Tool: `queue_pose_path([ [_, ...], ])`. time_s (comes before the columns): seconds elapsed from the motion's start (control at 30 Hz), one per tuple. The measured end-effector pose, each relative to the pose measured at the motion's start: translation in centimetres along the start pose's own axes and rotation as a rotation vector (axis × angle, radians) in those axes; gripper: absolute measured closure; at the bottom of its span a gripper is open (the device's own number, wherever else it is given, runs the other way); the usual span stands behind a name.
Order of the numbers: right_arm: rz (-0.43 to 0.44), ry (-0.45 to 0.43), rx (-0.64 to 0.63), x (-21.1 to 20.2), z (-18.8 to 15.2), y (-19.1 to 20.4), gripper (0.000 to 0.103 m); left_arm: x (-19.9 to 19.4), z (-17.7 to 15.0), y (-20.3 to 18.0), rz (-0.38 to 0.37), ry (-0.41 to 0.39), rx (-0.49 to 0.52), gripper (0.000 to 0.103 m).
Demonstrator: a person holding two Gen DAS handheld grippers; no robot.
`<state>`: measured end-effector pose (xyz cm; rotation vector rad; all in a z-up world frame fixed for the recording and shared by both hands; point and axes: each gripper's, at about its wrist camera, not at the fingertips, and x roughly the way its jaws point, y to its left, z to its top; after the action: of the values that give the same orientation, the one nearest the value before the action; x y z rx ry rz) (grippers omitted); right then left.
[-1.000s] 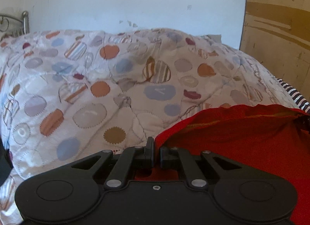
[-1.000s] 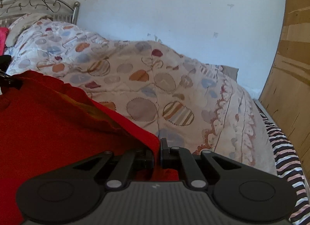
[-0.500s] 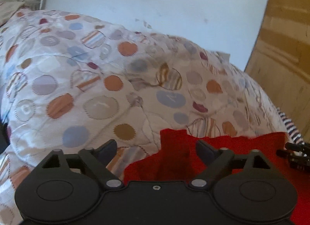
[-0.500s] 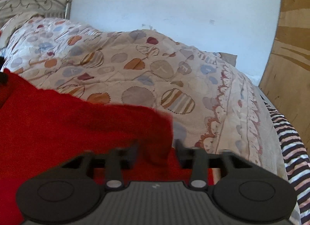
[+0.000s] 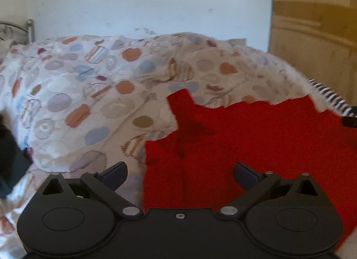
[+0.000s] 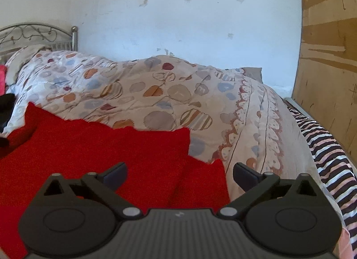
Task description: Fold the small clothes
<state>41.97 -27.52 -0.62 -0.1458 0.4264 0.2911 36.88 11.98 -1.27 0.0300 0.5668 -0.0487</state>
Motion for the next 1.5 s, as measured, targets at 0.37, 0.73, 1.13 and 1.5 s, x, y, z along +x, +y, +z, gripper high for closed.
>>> queue_pose_path([
  [0.37,-0.075,0.045,0.003,0.8,-3.2,0.7,0.0,2.3,-1.5,7.1,0.104,0.089,-0.333,0.003],
  [0.73,-0.128,-0.006,0.04,-0.8,-4.1,0.7,0.0,-0.5,-2.0,5.7,0.092,0.037,-0.356,0.002],
  [1.13,0.067,0.061,0.034,1.2,-1.6,0.3,0.071,-6.6,-6.3,2.7,0.034,0.024,-0.354,0.001],
  [1.5,0.024,0.045,0.057,-2.0,-3.7,0.0,0.095,-6.2,-8.3,2.1,0.045,0.087,-0.372,0.001],
])
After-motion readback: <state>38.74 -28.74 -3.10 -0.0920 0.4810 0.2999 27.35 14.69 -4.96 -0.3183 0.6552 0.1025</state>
